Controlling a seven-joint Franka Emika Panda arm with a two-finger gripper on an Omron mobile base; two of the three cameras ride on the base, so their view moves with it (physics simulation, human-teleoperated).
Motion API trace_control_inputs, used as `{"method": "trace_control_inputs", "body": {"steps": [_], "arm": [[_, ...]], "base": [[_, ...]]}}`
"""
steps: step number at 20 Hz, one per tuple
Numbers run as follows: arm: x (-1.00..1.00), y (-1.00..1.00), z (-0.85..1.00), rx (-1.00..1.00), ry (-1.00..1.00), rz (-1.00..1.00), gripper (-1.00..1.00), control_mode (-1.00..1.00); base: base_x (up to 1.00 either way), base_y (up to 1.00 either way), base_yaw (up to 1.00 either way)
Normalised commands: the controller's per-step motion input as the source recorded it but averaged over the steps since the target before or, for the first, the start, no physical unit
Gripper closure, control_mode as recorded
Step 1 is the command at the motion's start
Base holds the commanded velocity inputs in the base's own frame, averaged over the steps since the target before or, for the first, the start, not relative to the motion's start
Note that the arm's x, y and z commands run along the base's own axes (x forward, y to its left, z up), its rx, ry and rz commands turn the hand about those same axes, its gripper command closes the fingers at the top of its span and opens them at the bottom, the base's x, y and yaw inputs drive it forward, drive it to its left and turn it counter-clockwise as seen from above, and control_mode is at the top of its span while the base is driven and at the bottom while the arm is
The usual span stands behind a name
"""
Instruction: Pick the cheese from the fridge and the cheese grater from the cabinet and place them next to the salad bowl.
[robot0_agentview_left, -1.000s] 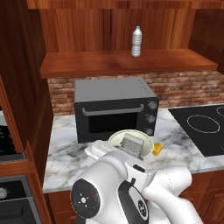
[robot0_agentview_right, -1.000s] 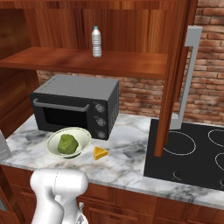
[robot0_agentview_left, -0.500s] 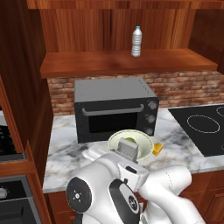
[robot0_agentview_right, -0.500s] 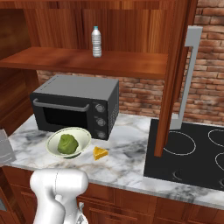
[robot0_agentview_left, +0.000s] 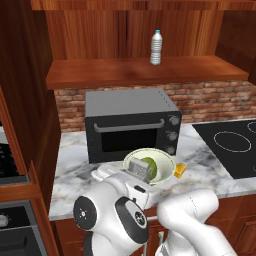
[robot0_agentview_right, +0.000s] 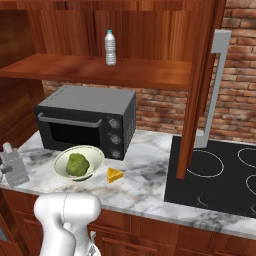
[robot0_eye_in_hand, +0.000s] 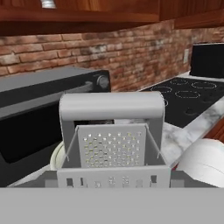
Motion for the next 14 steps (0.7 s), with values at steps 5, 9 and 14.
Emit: {"method": "trace_control_inputs", "body": {"steps": [5, 9, 14], "arm": [[0.37, 0.00, -0.37, -0.01, 0.00, 0.00, 1.00, -1.00], [0.36, 0.00, -0.43, 0.00, 0.00, 0.00, 1.00, -1.00], [0.30, 0.01, -0.38, 0.00, 0.02, 0.00, 1.00, -1.00]], "base": [[0.00, 0.00, 0.00], [0.00, 0.00, 0.00], [0.00, 0.00, 0.00]]}}
